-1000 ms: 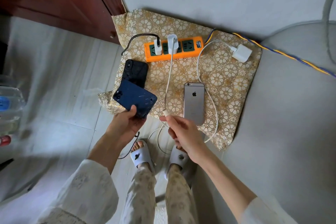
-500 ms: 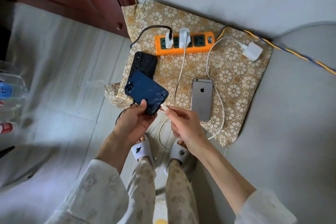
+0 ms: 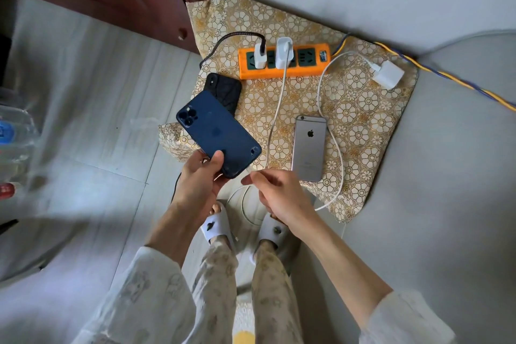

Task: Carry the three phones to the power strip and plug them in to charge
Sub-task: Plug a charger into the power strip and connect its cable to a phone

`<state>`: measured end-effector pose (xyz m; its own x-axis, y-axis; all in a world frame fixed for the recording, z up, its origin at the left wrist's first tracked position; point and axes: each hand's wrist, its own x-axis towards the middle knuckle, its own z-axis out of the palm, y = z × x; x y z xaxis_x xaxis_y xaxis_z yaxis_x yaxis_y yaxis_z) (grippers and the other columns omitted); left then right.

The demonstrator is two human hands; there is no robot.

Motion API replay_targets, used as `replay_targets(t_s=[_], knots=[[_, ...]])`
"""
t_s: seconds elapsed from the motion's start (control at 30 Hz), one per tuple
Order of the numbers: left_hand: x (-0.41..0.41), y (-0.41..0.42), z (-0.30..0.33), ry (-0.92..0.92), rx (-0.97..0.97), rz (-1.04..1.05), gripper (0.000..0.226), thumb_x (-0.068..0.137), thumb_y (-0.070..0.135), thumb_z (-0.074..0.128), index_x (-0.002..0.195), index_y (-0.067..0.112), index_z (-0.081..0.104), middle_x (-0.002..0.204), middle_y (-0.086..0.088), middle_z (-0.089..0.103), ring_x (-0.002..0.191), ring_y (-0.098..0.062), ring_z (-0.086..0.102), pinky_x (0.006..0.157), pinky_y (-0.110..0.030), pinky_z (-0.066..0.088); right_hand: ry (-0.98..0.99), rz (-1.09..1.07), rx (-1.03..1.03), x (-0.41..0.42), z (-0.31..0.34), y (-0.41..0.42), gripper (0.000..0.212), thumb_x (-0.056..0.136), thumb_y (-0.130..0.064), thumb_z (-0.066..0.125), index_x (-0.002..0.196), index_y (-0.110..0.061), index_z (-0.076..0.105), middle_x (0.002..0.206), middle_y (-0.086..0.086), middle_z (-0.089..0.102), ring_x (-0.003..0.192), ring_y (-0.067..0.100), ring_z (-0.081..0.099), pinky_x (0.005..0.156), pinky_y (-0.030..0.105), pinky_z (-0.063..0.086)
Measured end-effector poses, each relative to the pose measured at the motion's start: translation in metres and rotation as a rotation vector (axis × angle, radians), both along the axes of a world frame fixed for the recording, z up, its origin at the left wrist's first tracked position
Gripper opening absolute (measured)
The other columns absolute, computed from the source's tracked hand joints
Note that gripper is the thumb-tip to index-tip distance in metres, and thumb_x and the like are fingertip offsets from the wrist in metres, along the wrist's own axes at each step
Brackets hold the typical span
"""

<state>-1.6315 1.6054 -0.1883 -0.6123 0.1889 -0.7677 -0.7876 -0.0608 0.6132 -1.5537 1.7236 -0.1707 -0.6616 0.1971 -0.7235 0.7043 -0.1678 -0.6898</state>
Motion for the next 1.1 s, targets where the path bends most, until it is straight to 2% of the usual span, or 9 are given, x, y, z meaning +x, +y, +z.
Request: replay_targets(t_s=[0.33, 0.43, 0.5, 0.57, 0.7, 0.87, 0.93, 1.0, 1.1], knots=[[-0.005, 0.003, -0.002, 0.028, -0.170, -0.213, 0.025, 0.093, 0.005, 0.045, 0.117, 0.004, 0.049, 0.112, -0.015, 0.061, 0.097, -0.026, 0.063, 0.081, -0.034, 0.056, -0.091, 0.103, -0.018, 0.004, -0.013, 0.005, 0.024, 0.090, -0.014, 0.049, 0.078, -0.007, 0.069, 0.044, -0.004, 0.055, 0.032, 0.002, 0.042, 0.036, 0.010, 0.032], [-0.010, 0.000, -0.012, 0.050, -0.307, -0.353, 0.023, 0.092, 0.005, 0.046, 0.114, 0.008, 0.052, 0.117, -0.019, 0.059, 0.104, -0.034, 0.059, 0.091, -0.047, 0.050, -0.146, 0.148, -0.006, 0.001, -0.023, 0.007, 0.024, 0.091, -0.022, 0.051, 0.095, -0.002, 0.064, 0.088, 0.013, 0.069, 0.072, 0.011, 0.064, 0.073, 0.026, 0.055], [-0.016, -0.004, -0.020, 0.078, -0.375, -0.448, 0.024, 0.092, 0.004, 0.046, 0.115, 0.007, 0.054, 0.117, -0.017, 0.059, 0.105, -0.033, 0.057, 0.092, -0.045, 0.050, -0.149, 0.155, 0.064, -0.003, -0.029, 0.005, 0.031, 0.093, -0.029, 0.047, 0.115, -0.009, 0.057, 0.118, 0.013, 0.063, 0.106, 0.021, 0.060, 0.099, 0.041, 0.046], [-0.022, -0.006, -0.027, 0.087, -0.399, -0.523, 0.024, 0.091, 0.005, 0.048, 0.114, 0.005, 0.056, 0.111, -0.014, 0.062, 0.097, -0.027, 0.058, 0.079, -0.035, 0.051, -0.123, 0.095, 0.089, -0.011, -0.036, 0.001, 0.038, 0.094, -0.027, 0.043, 0.124, -0.004, 0.051, 0.127, 0.015, 0.057, 0.115, 0.027, 0.056, 0.103, 0.044, 0.042], [-0.036, 0.002, -0.036, 0.170, -0.405, -0.615, 0.025, 0.089, 0.008, 0.054, 0.112, 0.008, 0.061, 0.093, -0.002, 0.067, 0.082, -0.015, 0.062, 0.065, -0.023, 0.050, -0.185, -0.272, -0.075, -0.036, -0.054, 0.001, 0.023, 0.092, -0.008, 0.046, 0.112, -0.005, 0.057, 0.123, 0.018, 0.059, 0.105, 0.029, 0.059, 0.089, 0.040, 0.051], [-0.054, 0.018, -0.044, 0.497, -0.671, -0.889, 0.024, 0.088, 0.012, 0.053, 0.110, 0.008, 0.064, 0.106, -0.014, 0.067, 0.097, -0.030, 0.061, 0.090, -0.033, 0.047, -0.237, -0.514, -0.184, -0.054, -0.064, 0.013, 0.018, 0.091, -0.002, 0.048, 0.085, -0.015, 0.058, 0.100, 0.009, 0.062, 0.078, 0.019, 0.061, 0.054, 0.023, 0.052], [-0.058, 0.016, -0.048, 0.640, -0.782, -0.931, 0.031, 0.089, 0.011, 0.051, 0.120, 0.009, 0.057, 0.122, -0.015, 0.054, 0.111, -0.030, 0.051, 0.097, -0.035, 0.039, -0.232, -0.552, -0.141, -0.058, -0.066, 0.018, 0.020, 0.092, -0.002, 0.047, 0.098, -0.013, 0.062, 0.094, 0.003, 0.060, 0.086, 0.021, 0.061, 0.056, 0.023, 0.051], [-0.059, 0.008, -0.051, 0.759, -0.859, -0.994, 0.044, 0.089, 0.010, 0.049, 0.132, 0.010, 0.044, 0.138, -0.014, 0.039, 0.127, -0.031, 0.035, 0.107, -0.041, 0.030, -0.246, -0.575, -0.091, -0.060, -0.068, 0.020, 0.019, 0.091, -0.002, 0.049, 0.088, -0.014, 0.063, 0.091, 0.003, 0.060, 0.096, 0.026, 0.061, 0.063, 0.027, 0.053], [-0.058, -0.006, -0.059, 0.777, -0.953, -1.254, 0.064, 0.089, 0.007, 0.046, 0.145, 0.012, 0.015, 0.155, -0.012, 0.008, 0.142, -0.032, 0.006, 0.114, -0.044, 0.019, -0.282, -0.511, 0.057, -0.063, -0.073, 0.016, 0.014, 0.088, -0.002, 0.052, 0.085, -0.006, 0.065, 0.101, 0.017, 0.066, 0.107, 0.037, 0.060, 0.087, 0.048, 0.053]])
